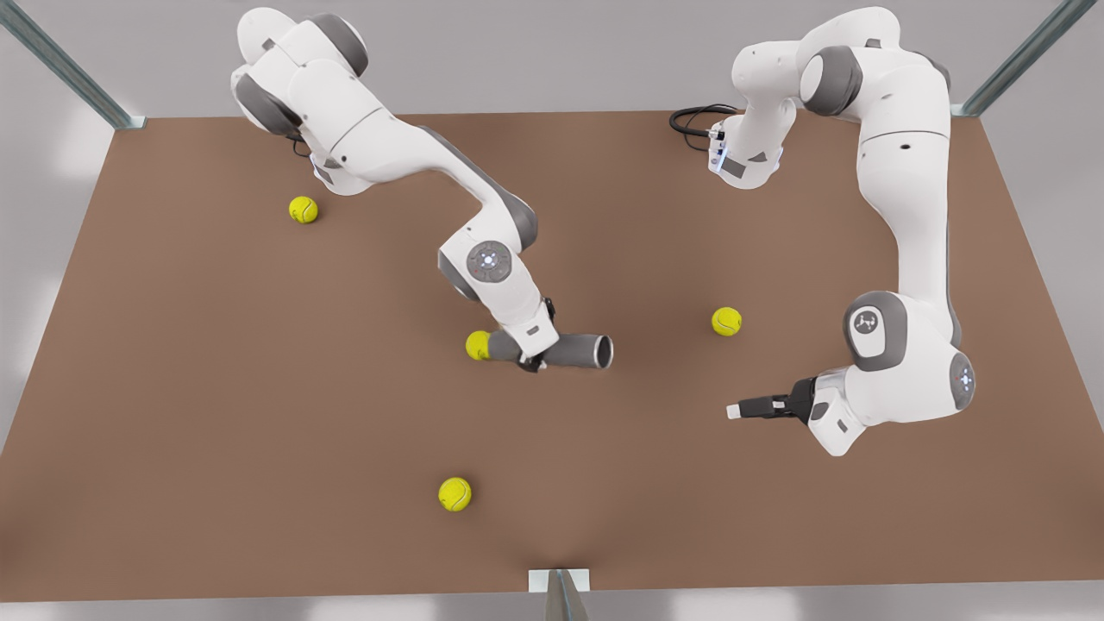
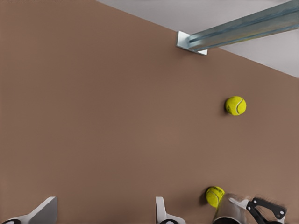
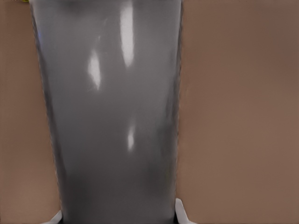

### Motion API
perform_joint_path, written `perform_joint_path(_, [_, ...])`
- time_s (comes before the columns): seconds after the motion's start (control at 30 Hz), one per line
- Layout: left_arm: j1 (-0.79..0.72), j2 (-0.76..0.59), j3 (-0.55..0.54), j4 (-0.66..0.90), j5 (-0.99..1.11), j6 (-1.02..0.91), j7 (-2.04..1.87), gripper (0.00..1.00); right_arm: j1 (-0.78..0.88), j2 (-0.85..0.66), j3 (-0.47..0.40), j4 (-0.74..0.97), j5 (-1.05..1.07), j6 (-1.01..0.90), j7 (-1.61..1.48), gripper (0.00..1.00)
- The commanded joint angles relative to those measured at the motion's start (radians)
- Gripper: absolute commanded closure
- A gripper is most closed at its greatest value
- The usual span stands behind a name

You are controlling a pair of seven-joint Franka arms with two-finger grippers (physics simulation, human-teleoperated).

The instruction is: Put the tennis tube upright

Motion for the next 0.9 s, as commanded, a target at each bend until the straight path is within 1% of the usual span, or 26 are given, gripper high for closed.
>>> perform_joint_path(0.0, [0.0,0.0,0.0,0.001,0.0,0.0,0.001,0.0,0.014,0.004,-0.004,0.002,0.0,0.008,0.001,0.22])
perform_joint_path(0.1, [0.0,0.006,0.0,0.001,-0.002,0.003,0.002,0.0,0.101,0.07,-0.059,0.029,-0.003,0.067,-0.001,0.22])
perform_joint_path(0.13, [0.0,0.006,0.0,0.0,-0.003,0.003,0.002,0.0,0.118,0.114,-0.076,0.089,-0.005,0.068,-0.028,0.22])
perform_joint_path(0.2, [0.0,0.005,0.0,0.0,-0.003,0.0,0.002,0.0,0.121,0.18,-0.09,0.118,-0.039,0.145,-0.034,0.22])
perform_joint_path(0.27, [0.001,0.005,0.0,0.001,-0.003,0.0,0.002,0.0,0.138,0.241,-0.103,0.192,-0.046,0.148,-0.036,0.22])
perform_joint_path(0.37, [0.001,0.003,0.0,0.001,-0.005,0.0,0.001,0.0,0.157,0.252,-0.119,0.194,-0.045,0.168,-0.036,0.22])
perform_joint_path(0.4, [0.001,0.003,0.0,0.001,-0.005,0.0,-0.001,0.0,0.166,0.254,-0.12,0.197,-0.04,0.17,-0.033,0.1])
perform_joint_path(0.43, [0.001,0.003,0.0,0.001,-0.006,0.0,-0.004,0.0,0.17,0.252,-0.12,0.197,-0.037,0.17,-0.025,0.0])
perform_joint_path(0.87, [0.004,0.003,0.0,0.0,-0.006,0.0,-0.002,0.0,0.181,0.246,-0.119,0.197,-0.025,0.176,0.015,0.0])
